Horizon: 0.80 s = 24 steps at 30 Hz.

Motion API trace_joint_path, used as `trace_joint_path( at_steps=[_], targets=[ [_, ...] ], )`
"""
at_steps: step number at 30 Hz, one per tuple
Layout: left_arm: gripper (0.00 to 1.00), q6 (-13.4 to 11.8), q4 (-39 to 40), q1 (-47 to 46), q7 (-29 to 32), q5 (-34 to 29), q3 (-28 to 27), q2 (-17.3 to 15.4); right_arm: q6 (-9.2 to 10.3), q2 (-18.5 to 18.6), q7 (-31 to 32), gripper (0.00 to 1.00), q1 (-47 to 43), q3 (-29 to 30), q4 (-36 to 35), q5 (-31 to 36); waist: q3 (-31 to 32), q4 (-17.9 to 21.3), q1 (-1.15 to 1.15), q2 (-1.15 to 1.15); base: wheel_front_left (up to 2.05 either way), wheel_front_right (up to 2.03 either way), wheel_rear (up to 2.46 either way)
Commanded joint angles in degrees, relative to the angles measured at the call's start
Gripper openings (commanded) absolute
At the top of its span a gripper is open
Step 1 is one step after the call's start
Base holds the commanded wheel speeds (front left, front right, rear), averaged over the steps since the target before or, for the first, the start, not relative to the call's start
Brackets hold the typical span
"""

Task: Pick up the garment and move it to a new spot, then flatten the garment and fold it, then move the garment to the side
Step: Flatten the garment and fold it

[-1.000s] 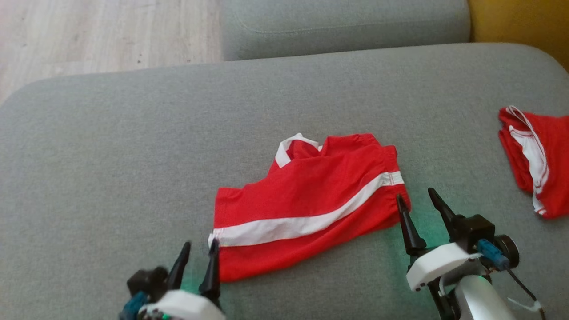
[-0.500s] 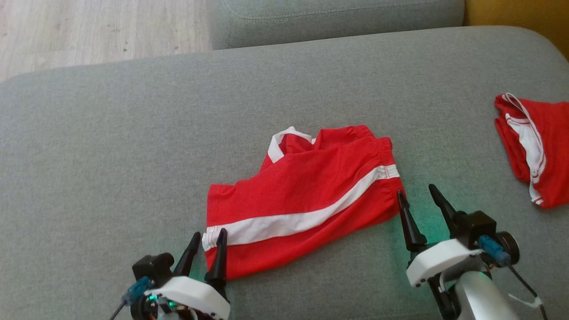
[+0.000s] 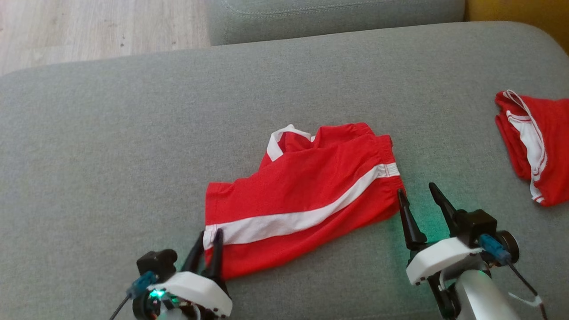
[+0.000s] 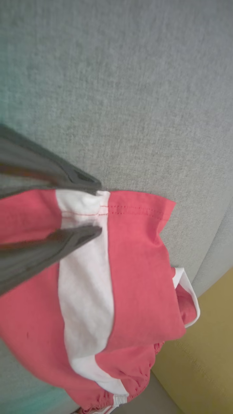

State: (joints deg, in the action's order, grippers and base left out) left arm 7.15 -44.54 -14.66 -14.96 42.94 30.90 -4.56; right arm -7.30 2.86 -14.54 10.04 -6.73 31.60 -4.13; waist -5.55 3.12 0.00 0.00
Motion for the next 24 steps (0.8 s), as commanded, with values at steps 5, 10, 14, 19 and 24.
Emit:
trace_joint_path(
  at_steps=[5, 10, 14, 19, 24],
  targets=[
    [0.00, 0.34, 0.20, -2.45, -0.04, 2.29, 0.54, -0.86, -0.19, 0.02, -0.46, 1.00, 2.81, -0.67, -1.44, -0.55, -0.15, -0.37, 0.00, 0.00, 0.00, 0.00, 0.00],
    [0.00, 0.34, 3.56, -2.00, -0.04, -0.48, -3.47, -1.44, -0.19, 0.02, -0.46, 1.00, 3.91, -1.08, -1.02, -1.93, -0.09, -1.58, 0.00, 0.00, 0.00, 0.00, 0.00],
    [0.00, 0.34, 6.46, -0.37, -0.04, -4.24, -7.84, -1.08, -0.19, 0.02, -0.46, 1.00, 5.67, -3.13, 1.64, -3.87, 0.03, -2.58, 0.00, 0.00, 0.00, 0.00, 0.00],
    [0.00, 0.34, 7.95, 1.19, -0.04, -7.47, -10.75, -0.24, -0.19, 0.01, -0.46, 1.00, 9.28, -7.80, 7.72, -7.45, -0.16, -3.35, 0.00, 0.00, 0.00, 0.00, 0.00],
    [0.00, 0.34, 8.44, 1.45, -0.04, -9.05, -11.98, 0.39, -0.19, 0.71, -0.46, 1.00, 12.54, -12.03, 11.32, -10.38, -0.47, -3.54, 0.00, 0.00, 0.00, 0.00, 0.00]
  ],
)
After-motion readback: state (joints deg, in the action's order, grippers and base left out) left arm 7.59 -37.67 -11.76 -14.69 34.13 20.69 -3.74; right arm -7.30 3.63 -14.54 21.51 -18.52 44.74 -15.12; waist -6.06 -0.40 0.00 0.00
